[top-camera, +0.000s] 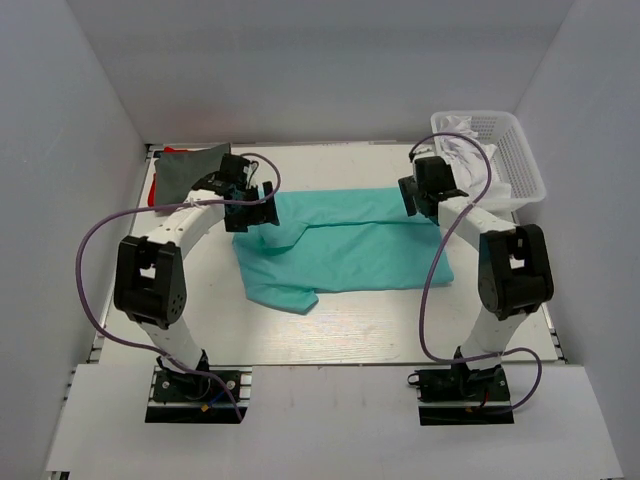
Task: Fold and stack the t-shirts
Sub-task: Fold the flattened tshirt in 1/3 of the way
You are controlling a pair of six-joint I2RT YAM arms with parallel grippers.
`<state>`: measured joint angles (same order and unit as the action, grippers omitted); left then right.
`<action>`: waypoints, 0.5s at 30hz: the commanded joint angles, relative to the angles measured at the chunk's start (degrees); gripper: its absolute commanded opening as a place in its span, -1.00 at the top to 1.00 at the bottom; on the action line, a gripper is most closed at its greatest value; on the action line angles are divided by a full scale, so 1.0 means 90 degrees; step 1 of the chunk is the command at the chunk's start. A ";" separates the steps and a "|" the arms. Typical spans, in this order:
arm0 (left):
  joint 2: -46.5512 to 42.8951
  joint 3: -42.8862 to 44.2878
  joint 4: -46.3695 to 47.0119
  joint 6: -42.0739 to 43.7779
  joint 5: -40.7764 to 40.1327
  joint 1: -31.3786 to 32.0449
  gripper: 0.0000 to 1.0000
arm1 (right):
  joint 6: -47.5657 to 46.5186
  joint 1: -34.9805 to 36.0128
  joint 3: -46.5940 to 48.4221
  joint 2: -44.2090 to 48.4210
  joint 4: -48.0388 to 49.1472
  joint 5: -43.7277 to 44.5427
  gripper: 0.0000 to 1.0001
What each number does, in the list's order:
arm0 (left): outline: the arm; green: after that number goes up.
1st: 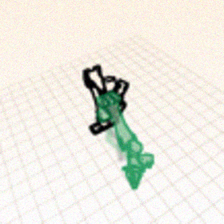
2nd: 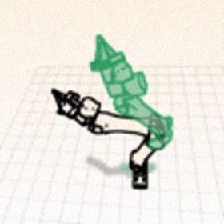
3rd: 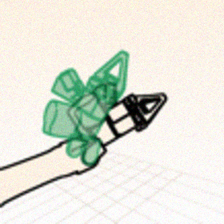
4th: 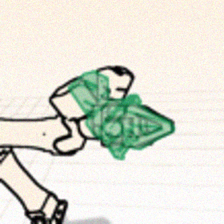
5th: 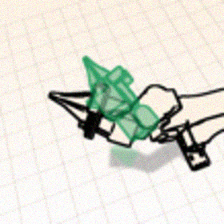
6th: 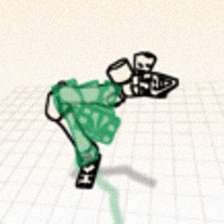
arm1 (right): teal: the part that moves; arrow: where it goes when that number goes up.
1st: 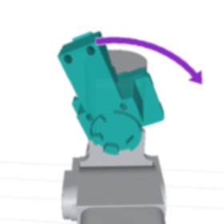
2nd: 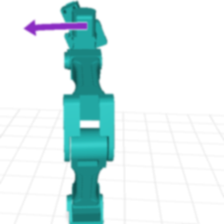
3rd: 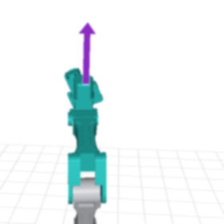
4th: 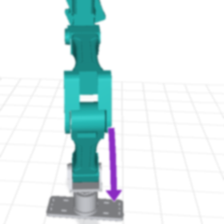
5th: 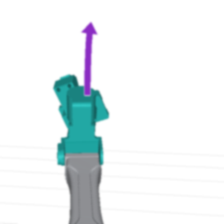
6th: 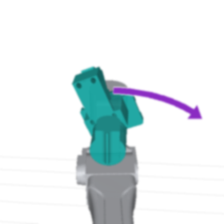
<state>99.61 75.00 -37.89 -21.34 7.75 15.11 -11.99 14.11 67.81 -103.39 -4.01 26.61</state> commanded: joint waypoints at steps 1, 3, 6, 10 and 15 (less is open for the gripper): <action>-0.0472 0.0367 0.0176 -0.0353 -0.0811 -0.0107 -1.00 | 0.0335 0.0014 0.0365 0.0618 -0.0062 -0.0688 -0.81; -0.0094 0.0542 0.0556 -0.0430 -0.0725 -0.0195 -1.00 | 0.0491 0.0034 0.0511 0.0629 -0.0130 -0.1139 -0.81; 0.0512 0.1099 0.0675 -0.0606 -0.0588 -0.0341 -0.94 | 0.0706 0.0092 0.0707 0.0492 -0.0267 -0.1696 -0.81; 0.1440 0.1792 0.0675 -0.0666 -0.0616 -0.0478 -0.67 | 0.0979 0.0112 0.0815 0.0151 -0.0248 -0.1668 -0.81; 0.2016 0.2194 0.0665 -0.0666 -0.0851 -0.0595 -0.54 | 0.1292 0.0093 0.0844 -0.0279 -0.0170 -0.1736 -0.81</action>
<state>117.89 92.25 -31.70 -26.72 1.76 10.35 -3.33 15.03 73.63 -103.79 -5.67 12.43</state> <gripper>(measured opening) 0.773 0.904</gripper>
